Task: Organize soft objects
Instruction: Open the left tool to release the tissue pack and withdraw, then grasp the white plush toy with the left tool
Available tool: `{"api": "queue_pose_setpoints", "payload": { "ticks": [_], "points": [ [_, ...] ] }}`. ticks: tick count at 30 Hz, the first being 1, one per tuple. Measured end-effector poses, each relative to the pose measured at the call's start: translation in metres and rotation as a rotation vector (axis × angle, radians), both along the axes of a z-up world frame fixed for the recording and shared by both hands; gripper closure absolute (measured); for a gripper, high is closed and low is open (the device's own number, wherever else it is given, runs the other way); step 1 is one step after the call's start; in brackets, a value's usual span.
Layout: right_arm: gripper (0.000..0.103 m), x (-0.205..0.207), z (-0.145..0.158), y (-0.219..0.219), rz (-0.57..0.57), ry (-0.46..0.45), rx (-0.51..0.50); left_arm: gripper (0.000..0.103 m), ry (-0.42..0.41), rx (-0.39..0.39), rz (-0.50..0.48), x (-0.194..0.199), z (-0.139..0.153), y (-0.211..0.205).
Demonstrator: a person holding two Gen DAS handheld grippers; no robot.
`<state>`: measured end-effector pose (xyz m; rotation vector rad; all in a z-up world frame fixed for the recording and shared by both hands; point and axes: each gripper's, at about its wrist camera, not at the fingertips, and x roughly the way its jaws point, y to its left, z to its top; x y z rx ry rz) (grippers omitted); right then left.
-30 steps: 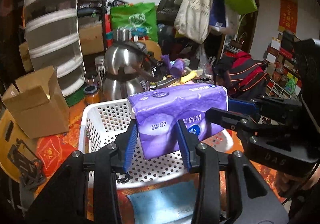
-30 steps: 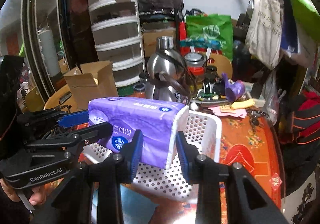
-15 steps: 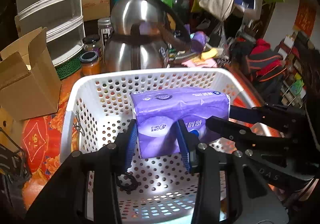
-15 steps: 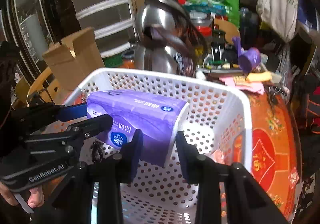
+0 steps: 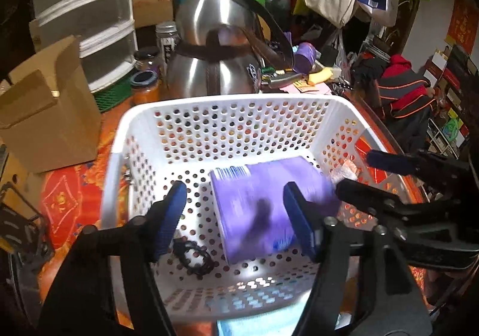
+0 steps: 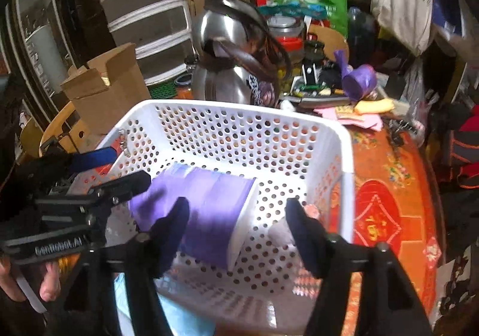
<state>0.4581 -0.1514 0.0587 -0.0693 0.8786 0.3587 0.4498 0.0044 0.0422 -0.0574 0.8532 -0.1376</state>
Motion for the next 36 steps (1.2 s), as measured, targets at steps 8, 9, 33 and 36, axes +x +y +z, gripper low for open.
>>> {"api": "queue_pose_setpoints", "payload": {
  "ticks": [8,9,33,36],
  "points": [
    [0.031,-0.086,0.041,-0.016,0.001,-0.114,0.002,0.036,-0.05,0.015,-0.006,-0.068,0.034,-0.003],
    [0.029,-0.097,0.044,-0.019,0.006,-0.123,0.008,0.036,-0.057,0.021,-0.004,-0.08,0.038,-0.004],
    [0.021,-0.348,-0.069,-0.104,-0.041,-0.249,0.157,0.022,-0.098,-0.136,-0.006,-0.359,-0.068,-0.016],
    [0.021,-0.354,-0.079,-0.098,-0.032,-0.264,0.139,0.022,-0.097,-0.139,-0.024,-0.37,-0.085,-0.037]
  ]
}}
